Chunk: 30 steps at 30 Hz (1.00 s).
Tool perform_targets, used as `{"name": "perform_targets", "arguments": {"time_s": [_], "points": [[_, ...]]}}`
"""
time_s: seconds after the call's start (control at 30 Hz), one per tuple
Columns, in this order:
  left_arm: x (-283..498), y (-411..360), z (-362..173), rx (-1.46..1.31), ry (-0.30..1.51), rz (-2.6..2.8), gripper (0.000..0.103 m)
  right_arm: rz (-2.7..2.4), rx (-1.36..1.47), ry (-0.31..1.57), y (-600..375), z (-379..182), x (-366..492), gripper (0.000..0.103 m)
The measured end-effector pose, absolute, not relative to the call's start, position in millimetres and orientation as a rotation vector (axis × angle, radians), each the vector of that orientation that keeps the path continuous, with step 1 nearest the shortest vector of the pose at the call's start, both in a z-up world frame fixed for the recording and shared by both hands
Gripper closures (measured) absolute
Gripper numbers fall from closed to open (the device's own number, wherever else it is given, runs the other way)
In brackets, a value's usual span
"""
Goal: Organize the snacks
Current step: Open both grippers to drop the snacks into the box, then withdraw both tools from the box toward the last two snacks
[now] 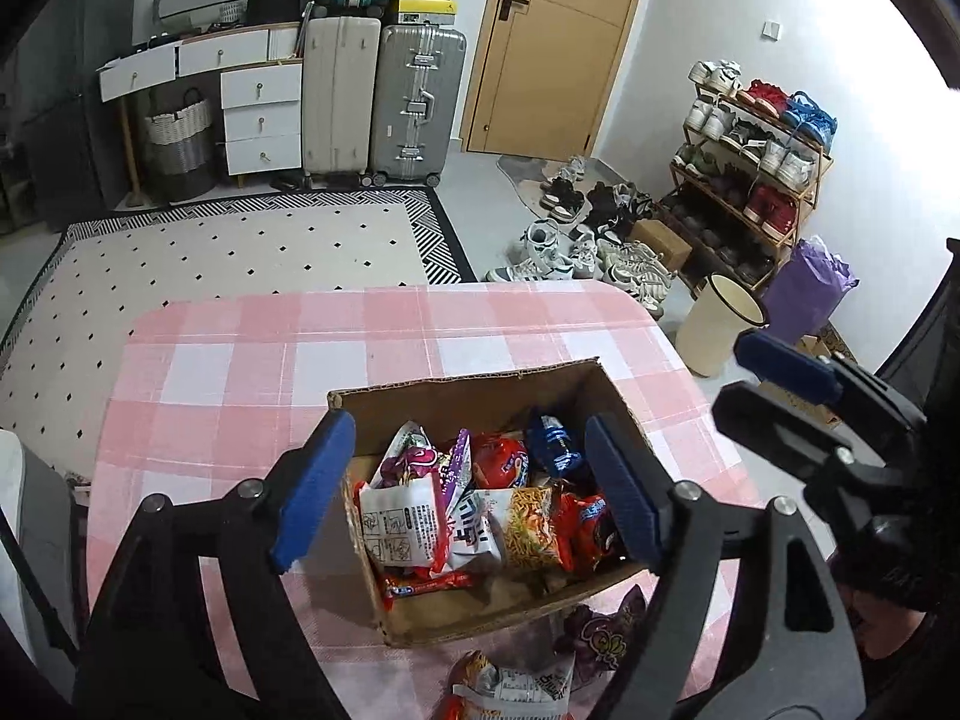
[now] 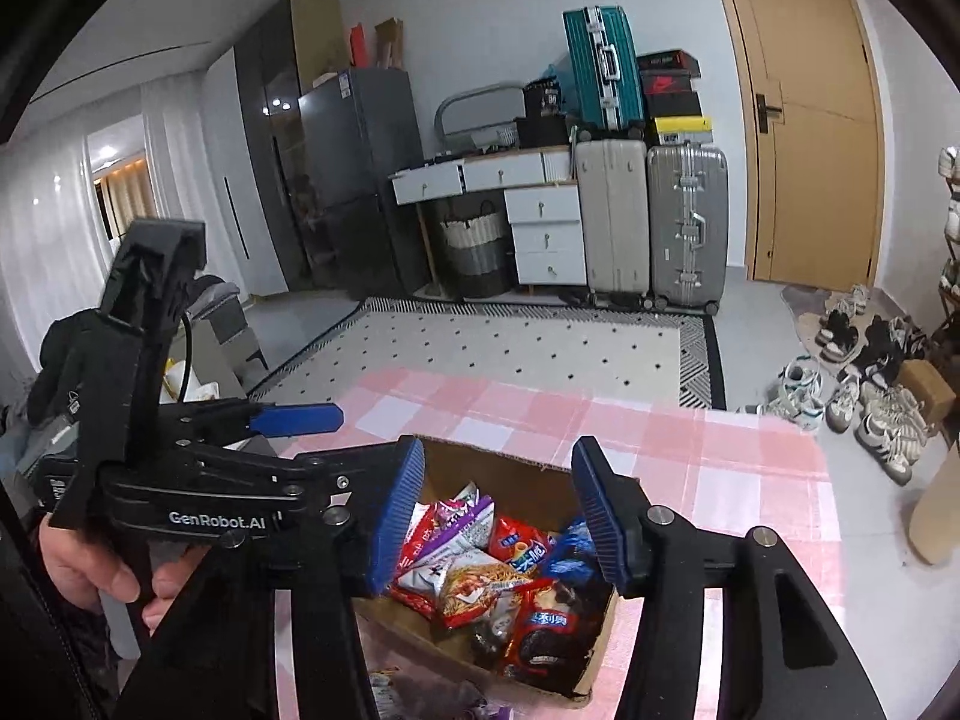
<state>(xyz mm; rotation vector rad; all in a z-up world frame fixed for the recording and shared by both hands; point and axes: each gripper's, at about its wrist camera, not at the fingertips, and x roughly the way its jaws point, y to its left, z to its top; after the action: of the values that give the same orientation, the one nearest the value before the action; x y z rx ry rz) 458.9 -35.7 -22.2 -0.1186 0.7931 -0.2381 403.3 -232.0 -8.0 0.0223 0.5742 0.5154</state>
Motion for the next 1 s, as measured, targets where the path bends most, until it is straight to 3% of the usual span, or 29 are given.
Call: {"name": "perform_targets", "arguments": {"time_s": [0.67,1.0], "points": [[392,-32,3,-0.104,0.745,-0.222,0.021,0.526,0.039,0.526,-235,14,340,0.018],[356,-40,12,-0.079,0.724,-0.222,0.018,0.51,0.042,0.507,-245,22,308,0.016]]}}
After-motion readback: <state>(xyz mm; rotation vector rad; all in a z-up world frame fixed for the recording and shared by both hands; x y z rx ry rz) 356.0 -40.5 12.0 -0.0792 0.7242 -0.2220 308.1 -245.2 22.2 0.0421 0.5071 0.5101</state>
